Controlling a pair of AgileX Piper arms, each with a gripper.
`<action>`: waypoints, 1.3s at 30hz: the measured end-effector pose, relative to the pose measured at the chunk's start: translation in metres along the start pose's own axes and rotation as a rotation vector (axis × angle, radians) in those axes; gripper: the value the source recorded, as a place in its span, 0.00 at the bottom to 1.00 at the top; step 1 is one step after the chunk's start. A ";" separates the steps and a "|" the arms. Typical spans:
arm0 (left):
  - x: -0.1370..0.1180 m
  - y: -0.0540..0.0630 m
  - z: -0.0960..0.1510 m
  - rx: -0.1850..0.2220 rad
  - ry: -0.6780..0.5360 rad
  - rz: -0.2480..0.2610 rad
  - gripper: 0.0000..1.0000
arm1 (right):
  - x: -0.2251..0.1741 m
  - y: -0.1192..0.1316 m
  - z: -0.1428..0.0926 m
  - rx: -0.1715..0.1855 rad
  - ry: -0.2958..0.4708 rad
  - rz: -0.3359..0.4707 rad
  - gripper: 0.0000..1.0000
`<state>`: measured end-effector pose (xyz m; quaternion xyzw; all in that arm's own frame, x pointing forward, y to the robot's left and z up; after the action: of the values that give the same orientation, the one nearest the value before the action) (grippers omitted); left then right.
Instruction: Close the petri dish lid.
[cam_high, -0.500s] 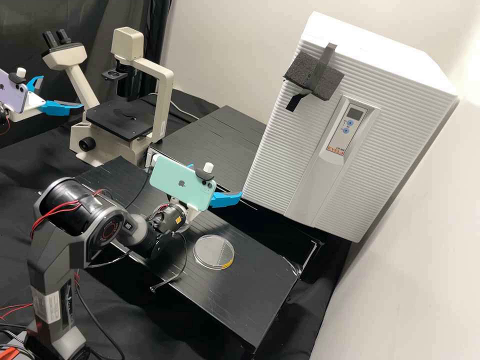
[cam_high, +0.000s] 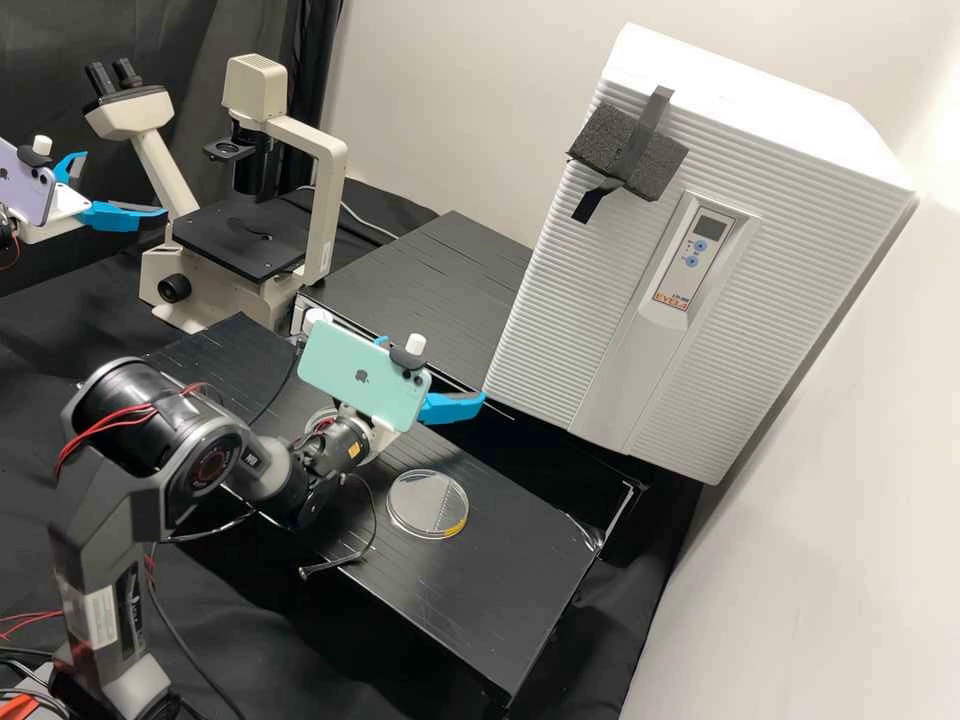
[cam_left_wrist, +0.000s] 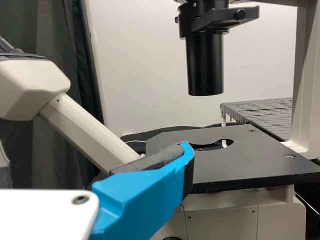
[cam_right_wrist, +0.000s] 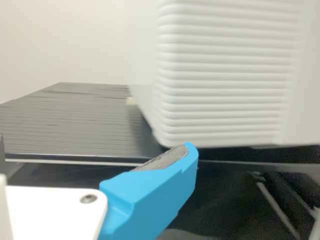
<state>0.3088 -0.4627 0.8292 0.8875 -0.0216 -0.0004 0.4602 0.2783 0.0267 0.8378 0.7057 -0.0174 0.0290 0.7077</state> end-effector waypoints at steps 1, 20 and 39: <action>0.000 0.000 0.000 0.000 0.000 0.000 1.00 | -0.006 0.002 0.002 0.000 -0.003 0.013 1.00; 0.000 0.000 0.000 0.000 0.000 0.000 1.00 | -0.091 0.024 0.045 0.021 -0.097 0.125 1.00; 0.000 0.000 0.000 0.000 0.000 0.000 1.00 | -0.121 0.028 0.056 0.004 -0.142 0.108 1.00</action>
<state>0.3088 -0.4627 0.8292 0.8875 -0.0216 -0.0004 0.4602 0.1569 -0.0316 0.8575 0.7054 -0.1055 0.0173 0.7007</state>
